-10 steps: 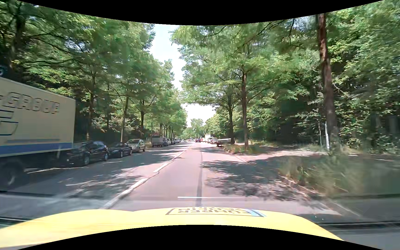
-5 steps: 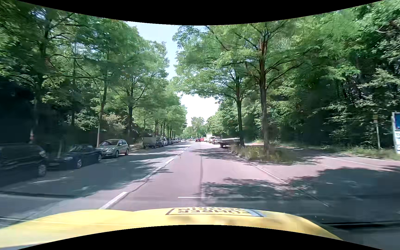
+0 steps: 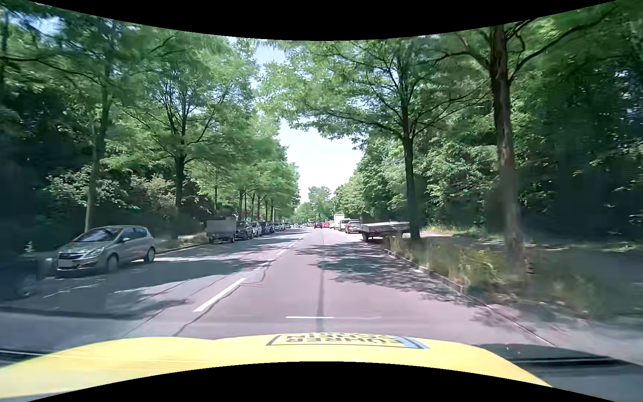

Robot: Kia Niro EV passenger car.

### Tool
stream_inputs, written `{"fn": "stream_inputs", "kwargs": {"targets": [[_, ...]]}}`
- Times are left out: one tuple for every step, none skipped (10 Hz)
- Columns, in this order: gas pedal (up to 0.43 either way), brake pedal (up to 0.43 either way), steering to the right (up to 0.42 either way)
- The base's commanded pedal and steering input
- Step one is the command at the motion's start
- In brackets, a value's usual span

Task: Follow the waypoints while adhering to traffic rules and regulations

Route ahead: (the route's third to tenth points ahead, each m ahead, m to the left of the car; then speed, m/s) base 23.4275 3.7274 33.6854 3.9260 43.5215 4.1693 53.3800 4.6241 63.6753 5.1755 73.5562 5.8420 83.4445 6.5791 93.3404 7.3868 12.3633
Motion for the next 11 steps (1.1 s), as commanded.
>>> {"fn": "stream_inputs", "kwargs": {"targets": [[0.087,0.0,-0.005],[0.087,0.0,-0.005],[0.087,0.0,-0.005],[0.087,0.0,-0.005],[0.087,0.0,-0.005],[0.087,0.0,-0.005],[0.079,0.0,-0.005],[0.079,0.0,-0.005],[0.079,0.0,-0.005],[0.079,0.0,-0.005],[0.079,0.0,-0.005]]}}
